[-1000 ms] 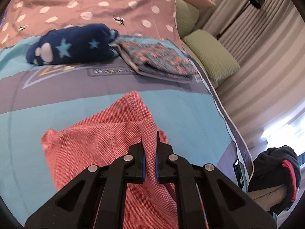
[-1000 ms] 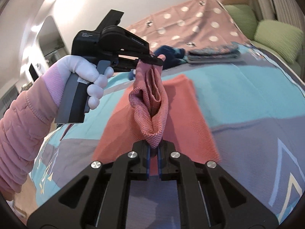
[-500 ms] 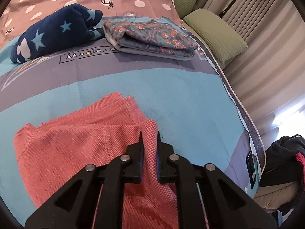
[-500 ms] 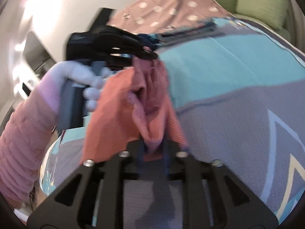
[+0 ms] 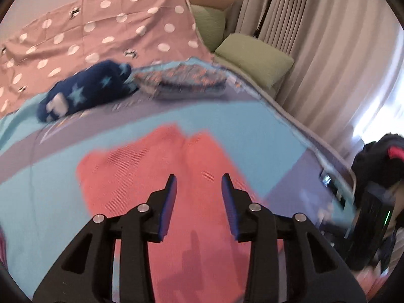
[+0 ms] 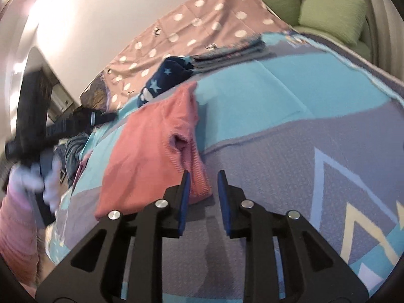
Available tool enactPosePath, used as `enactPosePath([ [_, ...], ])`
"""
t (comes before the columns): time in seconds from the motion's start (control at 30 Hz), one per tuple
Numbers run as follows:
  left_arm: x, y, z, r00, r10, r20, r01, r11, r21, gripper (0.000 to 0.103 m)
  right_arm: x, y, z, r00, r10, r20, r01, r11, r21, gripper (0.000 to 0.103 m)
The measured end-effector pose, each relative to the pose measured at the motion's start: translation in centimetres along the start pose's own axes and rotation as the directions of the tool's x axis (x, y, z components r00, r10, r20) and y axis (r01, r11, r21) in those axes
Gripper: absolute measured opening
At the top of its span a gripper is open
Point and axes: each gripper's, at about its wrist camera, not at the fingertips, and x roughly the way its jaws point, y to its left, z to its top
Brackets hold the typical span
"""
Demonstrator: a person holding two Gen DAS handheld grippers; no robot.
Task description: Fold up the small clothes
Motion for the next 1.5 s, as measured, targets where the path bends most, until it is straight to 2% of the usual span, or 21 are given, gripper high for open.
enactPosePath([
  [0.1, -1.6, 1.1, -5.3, 0.995, 0.086, -0.043, -0.086, 0.996, 0.001, 0.037, 0.0, 1.2, 0.0, 1.0, 0.025, -0.01, -0.025, 0.999, -0.042, 0.024],
  [0.27, -3.1, 2.3, -11.3, 0.988, 0.127, -0.087, -0.135, 0.986, -0.097, 0.037, 0.2, 3.8, -0.1, 0.992, 0.119, -0.049, -0.124, 0.986, -0.109, 0.015],
  [0.33, -4.0, 1.8, -12.6, 0.986, 0.152, -0.061, -0.158, 0.982, -0.1, 0.037, 0.4, 4.4, -0.1, 0.993, 0.1, -0.057, -0.106, 0.986, -0.128, 0.015],
  [0.43, -4.6, 0.8, -13.9, 0.991, 0.117, -0.059, -0.122, 0.988, -0.095, 0.039, 0.7, 4.5, -0.2, 0.992, 0.095, -0.079, -0.105, 0.987, -0.123, 0.015],
  [0.5, -4.1, 0.4, -14.5, 0.991, 0.112, -0.075, -0.118, 0.991, -0.07, 0.045, 1.4, 4.4, -0.2, 0.989, 0.092, -0.113, -0.106, 0.987, -0.124, 0.015],
  [0.53, -3.8, 0.3, -14.8, 0.99, 0.115, -0.082, -0.121, 0.99, -0.066, 0.045, 1.9, 4.2, -0.2, 0.989, 0.074, -0.125, -0.09, 0.988, -0.128, 0.015],
  [0.6, -2.4, 0.5, -15.4, 0.985, 0.129, -0.113, -0.137, 0.988, -0.069, 0.045, 3.7, 2.7, -0.3, 0.985, -0.072, -0.159, 0.055, 0.992, -0.112, 0.0],
  [0.63, -2.0, 0.2, -15.7, 0.981, 0.157, -0.11, -0.164, 0.985, -0.056, 0.045, 3.7, 2.0, -0.3, 0.984, -0.055, -0.172, 0.043, 0.996, -0.075, 0.0],
  [0.7, -2.0, -0.9, -15.7, 0.976, 0.197, -0.097, -0.198, 0.98, 0.0, 0.045, 3.1, 1.2, -0.1, 0.984, -0.004, -0.18, 0.004, 1.0, 0.001, 0.0],
  [0.8, -3.7, -1.5, -15.5, 0.991, 0.12, -0.06, -0.12, 0.993, 0.002, 0.045, 1.3, 2.6, 0.7, 0.99, -0.006, -0.141, 0.0, 0.999, -0.044, 0.006],
  [0.9, -5.2, -0.7, -14.5, 0.996, 0.083, -0.019, -0.084, 0.995, -0.055, 0.044, 0.6, 4.6, 2.3, 0.991, 0.07, -0.114, -0.082, 0.991, -0.102, 0.006],
  [1.0, -6.0, 0.0, -12.1, 0.999, 0.03, 0.04, -0.027, 0.995, -0.091, 0.028, 2.0, 6.5, 4.1, 0.984, 0.132, -0.117, -0.149, 0.978, -0.148, 0.007],
  [1.03, -5.7, 0.0, -11.2, 0.998, 0.024, 0.058, -0.02, 0.997, -0.08, 0.027, 2.8, 7.1, 4.5, 0.983, 0.139, -0.122, -0.158, 0.973, -0.166, 0.007],
  [1.1, -4.1, -0.3, -10.6, 0.999, 0.015, 0.049, -0.012, 0.998, -0.059, 0.027, 5.7, 6.6, 5.5, 0.986, 0.075, -0.148, -0.1, 0.981, -0.164, 0.008],
  [1.13, -2.6, -0.1, -10.6, 1.0, 0.02, 0.014, -0.019, 0.998, -0.061, 0.027, 6.9, 6.1, 5.8, 0.986, 0.026, -0.164, -0.052, 0.986, -0.158, 0.008],
  [1.17, -1.1, 0.3, -11.1, 0.999, 0.042, -0.028, -0.044, 0.996, -0.072, 0.027, 8.5, 4.9, 5.7, 0.981, -0.044, -0.189, 0.016, 0.989, -0.147, 0.0],
  [1.2, 0.2, 0.9, -11.5, 0.996, 0.057, -0.066, -0.063, 0.994, -0.09, 0.025, 10.1, 3.1, 5.4, 0.973, -0.058, -0.222, 0.036, 0.994, -0.101, 0.0],
  [1.27, 0.5, 1.9, -12.4, 0.999, 0.009, -0.039, -0.015, 0.989, -0.148, 0.025, 9.8, 1.6, 5.3, 0.977, 0.031, -0.21, -0.038, 0.999, -0.027, 0.0],
  [1.33, -0.5, 2.0, -12.1, 0.999, -0.007, -0.038, 0.001, 0.988, -0.155, 0.025, 9.2, 2.3, 5.7, 0.976, 0.017, -0.215, -0.031, 0.997, -0.064, 0.0],
  [1.37, -0.9, 2.0, -11.8, 0.999, -0.015, -0.034, 0.009, 0.989, -0.149, 0.025, 8.9, 3.1, 6.3, 0.976, 0.025, -0.218, -0.045, 0.995, -0.086, 0.005],
  [1.5, -1.9, 2.9, -8.7, 0.999, -0.041, 0.02, 0.043, 0.989, -0.141, 0.025, 8.7, 6.3, 9.2, 0.978, 0.075, -0.194, -0.114, 0.973, -0.199, 0.007],
])
